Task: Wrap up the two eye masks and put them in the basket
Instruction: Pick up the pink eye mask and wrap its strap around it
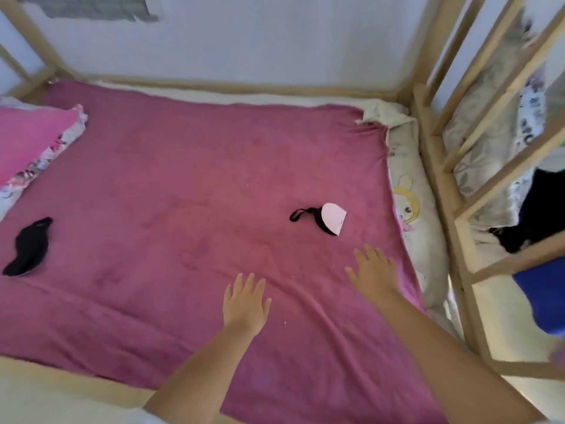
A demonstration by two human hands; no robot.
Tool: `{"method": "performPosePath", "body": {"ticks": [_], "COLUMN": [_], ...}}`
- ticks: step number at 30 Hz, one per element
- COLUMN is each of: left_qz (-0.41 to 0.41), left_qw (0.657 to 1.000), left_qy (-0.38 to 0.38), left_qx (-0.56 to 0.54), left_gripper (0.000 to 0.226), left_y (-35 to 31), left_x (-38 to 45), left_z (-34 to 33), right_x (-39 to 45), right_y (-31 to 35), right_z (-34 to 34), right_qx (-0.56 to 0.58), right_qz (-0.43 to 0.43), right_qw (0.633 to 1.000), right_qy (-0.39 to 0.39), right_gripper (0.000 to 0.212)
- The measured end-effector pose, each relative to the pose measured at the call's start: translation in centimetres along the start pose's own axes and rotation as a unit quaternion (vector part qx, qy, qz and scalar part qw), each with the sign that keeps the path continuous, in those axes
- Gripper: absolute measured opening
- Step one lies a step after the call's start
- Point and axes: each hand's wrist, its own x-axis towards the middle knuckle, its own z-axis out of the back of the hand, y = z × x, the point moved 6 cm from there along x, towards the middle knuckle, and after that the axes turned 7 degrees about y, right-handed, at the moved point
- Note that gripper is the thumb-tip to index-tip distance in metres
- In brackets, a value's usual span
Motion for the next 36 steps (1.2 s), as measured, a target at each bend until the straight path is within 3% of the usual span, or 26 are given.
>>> {"method": "performPosePath", "body": {"ticks": [11,18,24,30,36], "left_qz": [0.01,-0.001,-0.009,-0.003,-0.032], "left_qw": [0.997,0.996,0.995,0.991,0.983], "left_qy": [0.078,0.087,0.085,0.123,0.018], "left_qx": [-0.024,-0.037,-0.049,-0.045,-0.178], "left_gripper": [0.051,0.054,0.077,0.057,0.056], "left_y": [-0.5,-0.6,-1.0,-0.9,-3.2], "left_x": [18.7,29.2,31.0,29.6,23.1], "left_z": [-1.0,-3.6,-6.2,-3.3,4.5], "right_x": [22.1,32.0,33.5,31.1,22.8], "right_y": [0.7,0.7,1.2,2.1,4.3], "right_z": [0.1,-4.0,-5.5,-1.7,4.2], "right_qx": [0.018,-0.026,-0.014,0.143,0.247], "right_qz": [0.024,0.039,0.049,0.052,0.107], "right_qw": [0.999,0.991,0.994,0.988,0.963], "right_qy": [0.032,0.121,0.1,0.034,-0.022], "right_gripper": [0.05,0.062,0.061,0.032,0.024]}}
